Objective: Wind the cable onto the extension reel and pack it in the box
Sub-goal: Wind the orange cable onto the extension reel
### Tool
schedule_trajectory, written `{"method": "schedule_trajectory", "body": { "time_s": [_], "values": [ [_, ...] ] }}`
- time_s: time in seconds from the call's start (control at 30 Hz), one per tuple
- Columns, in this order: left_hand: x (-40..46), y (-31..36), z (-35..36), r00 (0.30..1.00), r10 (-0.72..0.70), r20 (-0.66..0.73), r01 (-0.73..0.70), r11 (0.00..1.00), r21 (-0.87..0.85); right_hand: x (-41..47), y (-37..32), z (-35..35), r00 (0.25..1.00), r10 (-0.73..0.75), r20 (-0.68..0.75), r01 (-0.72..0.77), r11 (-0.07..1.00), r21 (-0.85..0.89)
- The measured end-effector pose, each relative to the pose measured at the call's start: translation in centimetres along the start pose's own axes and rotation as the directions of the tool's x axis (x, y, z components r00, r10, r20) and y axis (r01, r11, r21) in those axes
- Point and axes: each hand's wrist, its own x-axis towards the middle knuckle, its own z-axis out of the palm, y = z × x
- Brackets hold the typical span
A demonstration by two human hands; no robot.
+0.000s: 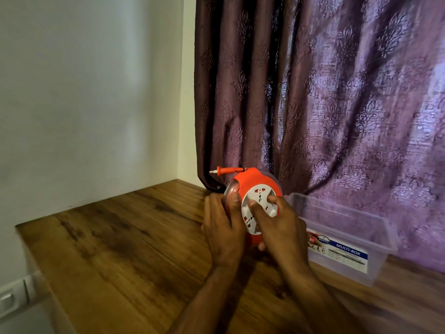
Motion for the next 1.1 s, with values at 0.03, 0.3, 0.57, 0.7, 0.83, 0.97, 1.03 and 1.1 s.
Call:
{"method": "schedule_trajectory", "body": {
  "time_s": [0.03,0.3,0.57,0.7,0.83,0.97,1.03,1.1],
  "values": [
    [0.0,-0.1,0.0,1.0,0.008,0.004,-0.008,1.0,0.0,0.0,-0.1,0.0,1.0,0.001,0.013,-0.001,1.0,0.023],
    [-0.3,0.3,0.4,0.995,0.038,0.093,-0.039,0.999,0.005,1.2,0.6,-0.8,0.996,0.06,-0.071,-0.055,0.996,0.075],
    [0.4,1.4,0.1,0.988,-0.124,0.097,0.145,0.953,-0.265,1.5,1.4,-0.7,0.996,0.034,-0.085,-0.037,0.999,-0.036],
    [1.0,1.2,-0.4,0.988,-0.129,0.084,0.147,0.956,-0.253,1.3,1.3,-0.5,0.996,-0.029,-0.09,0.021,0.996,-0.083],
    [1.3,1.1,-0.7,0.994,-0.101,0.052,0.111,0.96,-0.259,1.1,1.3,-0.5,0.994,-0.069,-0.079,0.056,0.985,-0.165],
    [1.9,0.9,-0.9,0.993,-0.106,-0.046,0.09,0.957,-0.275,1.0,1.2,-0.2,0.991,-0.12,-0.063,0.102,0.966,-0.239],
    [2.2,0.8,-1.1,0.99,-0.104,-0.094,0.075,0.959,-0.272,1.0,1.2,0.0,0.989,-0.139,-0.043,0.124,0.96,-0.253],
    [2.4,0.8,-1.1,0.989,-0.089,-0.12,0.055,0.963,-0.262,0.9,1.3,0.1,0.988,-0.149,-0.031,0.137,0.959,-0.248]
  ]
}}
